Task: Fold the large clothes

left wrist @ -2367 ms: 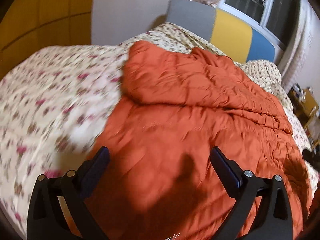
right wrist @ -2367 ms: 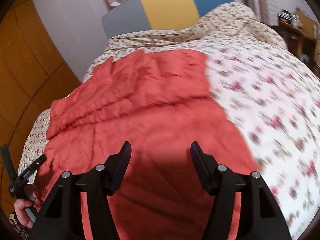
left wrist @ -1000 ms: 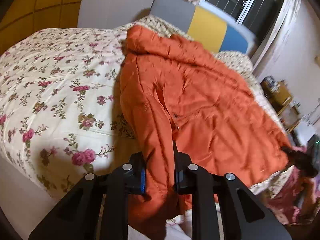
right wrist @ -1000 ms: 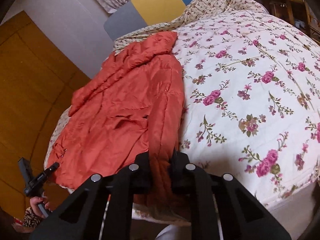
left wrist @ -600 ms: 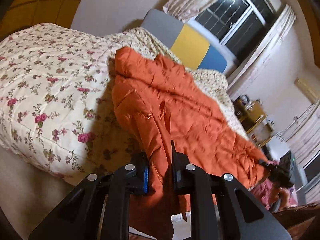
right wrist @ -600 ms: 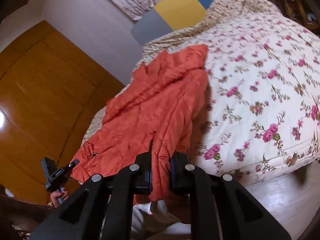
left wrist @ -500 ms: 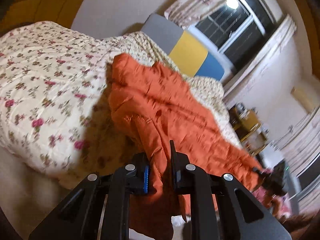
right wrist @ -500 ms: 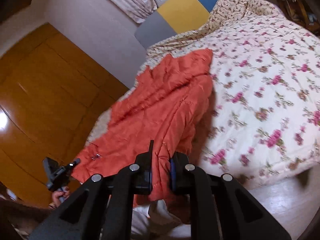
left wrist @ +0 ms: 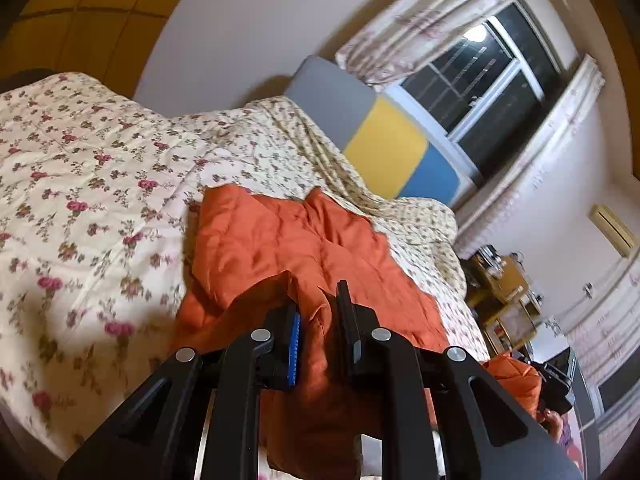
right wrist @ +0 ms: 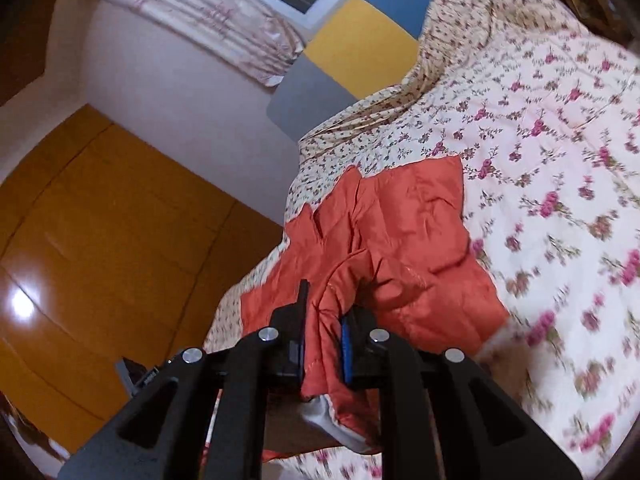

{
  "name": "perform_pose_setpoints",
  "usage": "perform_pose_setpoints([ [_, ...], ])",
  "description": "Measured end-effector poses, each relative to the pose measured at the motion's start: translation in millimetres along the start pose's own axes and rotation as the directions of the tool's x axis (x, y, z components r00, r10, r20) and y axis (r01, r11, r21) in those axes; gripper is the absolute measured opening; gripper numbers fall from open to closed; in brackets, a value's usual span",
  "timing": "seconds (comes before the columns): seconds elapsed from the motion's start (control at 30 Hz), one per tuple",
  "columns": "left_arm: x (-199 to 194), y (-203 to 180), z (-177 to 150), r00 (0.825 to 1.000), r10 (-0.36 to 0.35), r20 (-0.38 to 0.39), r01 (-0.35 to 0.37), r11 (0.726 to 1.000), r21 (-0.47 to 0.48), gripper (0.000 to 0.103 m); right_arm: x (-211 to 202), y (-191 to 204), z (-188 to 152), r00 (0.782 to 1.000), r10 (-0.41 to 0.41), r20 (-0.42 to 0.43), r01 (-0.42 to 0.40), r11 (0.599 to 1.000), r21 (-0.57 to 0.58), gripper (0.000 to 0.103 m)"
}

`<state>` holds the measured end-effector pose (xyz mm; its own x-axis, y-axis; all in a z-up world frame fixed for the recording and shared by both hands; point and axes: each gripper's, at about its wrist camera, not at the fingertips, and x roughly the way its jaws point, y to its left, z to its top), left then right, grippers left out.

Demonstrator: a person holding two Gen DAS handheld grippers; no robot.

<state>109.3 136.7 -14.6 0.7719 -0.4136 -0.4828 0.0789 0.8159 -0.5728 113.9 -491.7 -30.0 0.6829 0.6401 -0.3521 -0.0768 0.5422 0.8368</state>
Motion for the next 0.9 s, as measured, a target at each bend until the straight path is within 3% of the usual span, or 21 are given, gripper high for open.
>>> perform_pose_setpoints([
  [0.37,97.3,30.9,46.3,0.993,0.095,-0.067,-0.100,0.993,-0.062,0.016,93.7,-36.1,56.6,0.996,-0.089,-0.007,0.089,0.992,0.090,0.015],
  [0.53,137.0,56.1,53.6,0.985,0.131,-0.113,-0.145,0.982,-0.122,0.016,131.2,-62.8,70.3,0.994,-0.114,0.003,0.112,0.983,0.146,0.029],
  [0.63,151.8,68.3,53.8,0.984,0.119,-0.130,-0.143,0.972,-0.188,0.020,144.6,-72.1,71.6,0.994,-0.105,0.024,0.100,0.983,0.155,0.048],
  [0.73,155.6,77.8,55.0,0.991,0.078,-0.106,-0.103,0.960,-0.259,0.034,148.1,-76.0,71.5,0.994,-0.078,0.083,0.064,0.986,0.155,0.067],
  [0.8,153.5,80.0,55.7,0.996,0.047,-0.077,-0.067,0.954,-0.292,0.049,147.8,-74.6,72.0,0.990,-0.063,0.126,0.045,0.989,0.144,0.082],
  [0.9,147.5,80.1,59.2,0.999,0.020,-0.028,-0.028,0.948,-0.316,0.066,147.2,-68.0,75.3,0.983,-0.091,0.160,0.074,0.992,0.105,0.088],
])
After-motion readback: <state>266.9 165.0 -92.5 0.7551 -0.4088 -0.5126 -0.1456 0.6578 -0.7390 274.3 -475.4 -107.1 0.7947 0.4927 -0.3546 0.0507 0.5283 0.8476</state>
